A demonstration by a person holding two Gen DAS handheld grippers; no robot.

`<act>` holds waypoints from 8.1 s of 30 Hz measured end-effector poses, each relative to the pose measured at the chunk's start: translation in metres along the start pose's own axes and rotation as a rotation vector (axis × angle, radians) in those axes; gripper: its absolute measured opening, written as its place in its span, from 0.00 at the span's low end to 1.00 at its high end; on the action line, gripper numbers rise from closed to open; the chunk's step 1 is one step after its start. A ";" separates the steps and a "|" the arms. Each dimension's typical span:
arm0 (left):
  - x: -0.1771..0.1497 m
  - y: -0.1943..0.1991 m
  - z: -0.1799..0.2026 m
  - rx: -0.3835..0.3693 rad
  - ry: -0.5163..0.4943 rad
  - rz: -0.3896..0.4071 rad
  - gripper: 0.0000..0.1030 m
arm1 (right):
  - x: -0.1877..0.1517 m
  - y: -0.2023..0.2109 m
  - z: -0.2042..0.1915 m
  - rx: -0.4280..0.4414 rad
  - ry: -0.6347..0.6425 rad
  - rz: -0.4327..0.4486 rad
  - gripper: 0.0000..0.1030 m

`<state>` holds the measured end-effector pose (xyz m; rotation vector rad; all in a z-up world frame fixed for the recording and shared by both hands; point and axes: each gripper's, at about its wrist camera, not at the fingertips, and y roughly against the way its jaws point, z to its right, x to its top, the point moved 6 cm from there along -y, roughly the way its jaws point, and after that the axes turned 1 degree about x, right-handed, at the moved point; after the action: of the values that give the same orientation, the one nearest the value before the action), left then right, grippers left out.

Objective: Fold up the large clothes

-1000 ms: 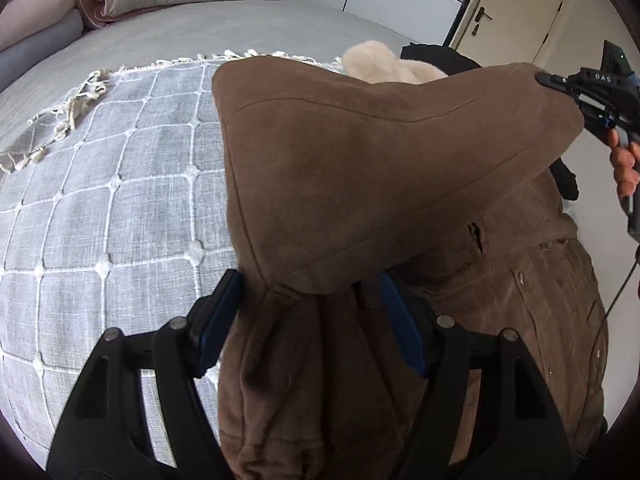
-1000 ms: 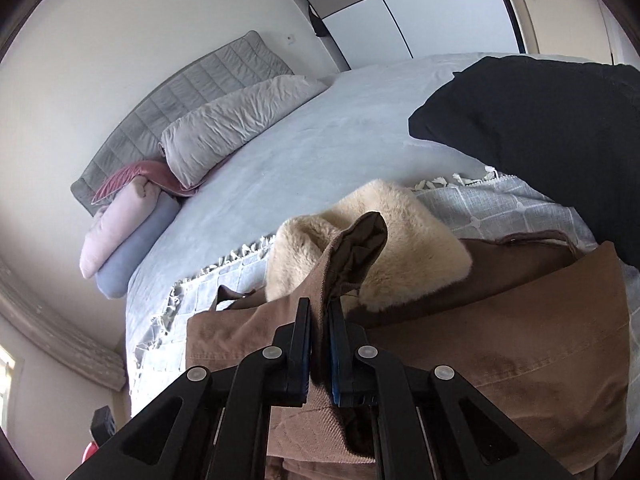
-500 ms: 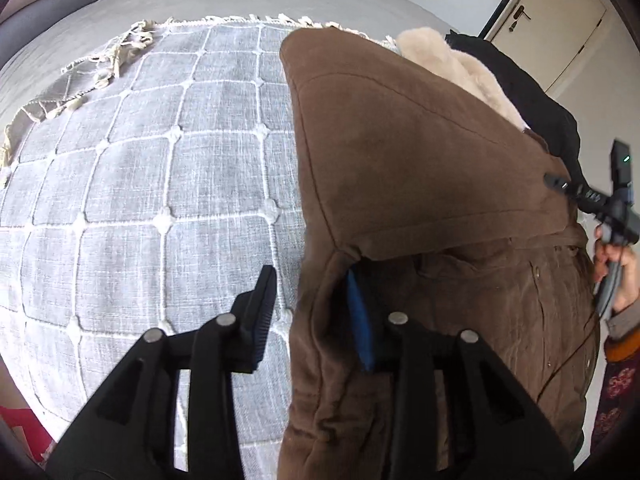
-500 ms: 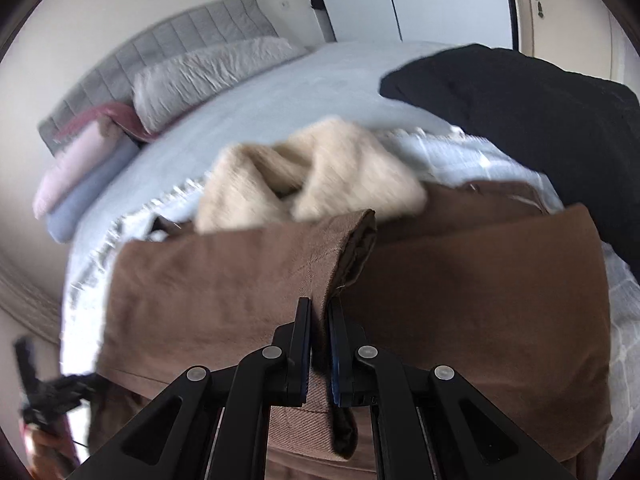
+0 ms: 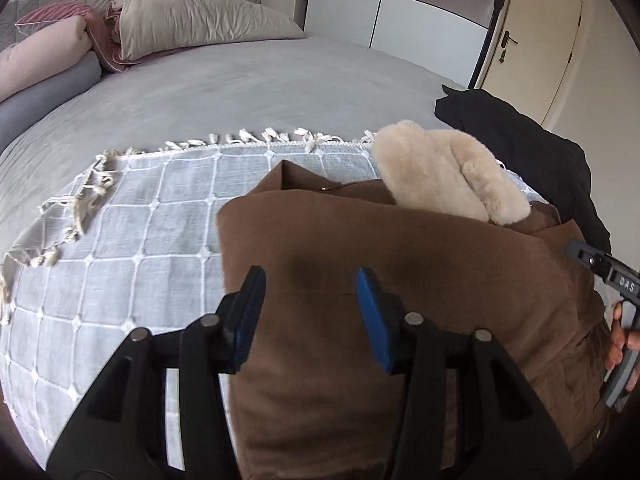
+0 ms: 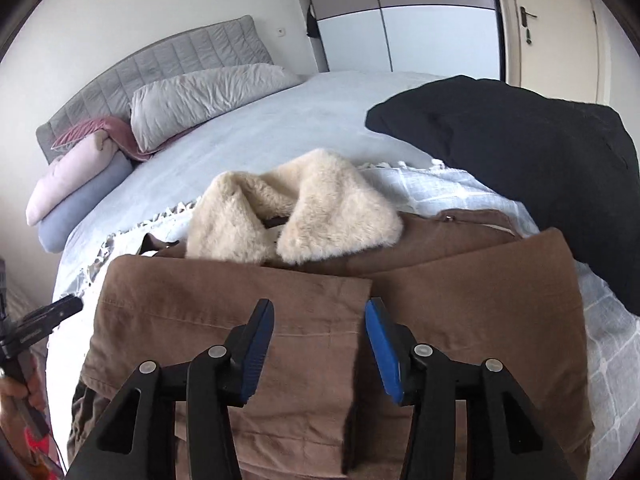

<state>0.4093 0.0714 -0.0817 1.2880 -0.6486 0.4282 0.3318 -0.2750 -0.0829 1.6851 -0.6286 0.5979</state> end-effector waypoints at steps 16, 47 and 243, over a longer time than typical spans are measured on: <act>-0.032 -0.006 0.003 0.044 -0.016 0.016 0.68 | -0.037 -0.019 0.018 0.036 0.040 -0.078 0.49; -0.210 0.217 0.008 -0.101 -0.064 -0.240 0.83 | -0.188 0.252 0.074 0.004 0.055 -0.147 0.83; 0.085 -0.050 0.060 0.021 -0.051 -0.041 0.88 | 0.037 0.008 0.022 -0.154 0.274 0.044 0.86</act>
<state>0.4922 -0.0037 -0.0539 1.3340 -0.6610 0.3701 0.3546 -0.3008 -0.0561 1.4184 -0.5014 0.7762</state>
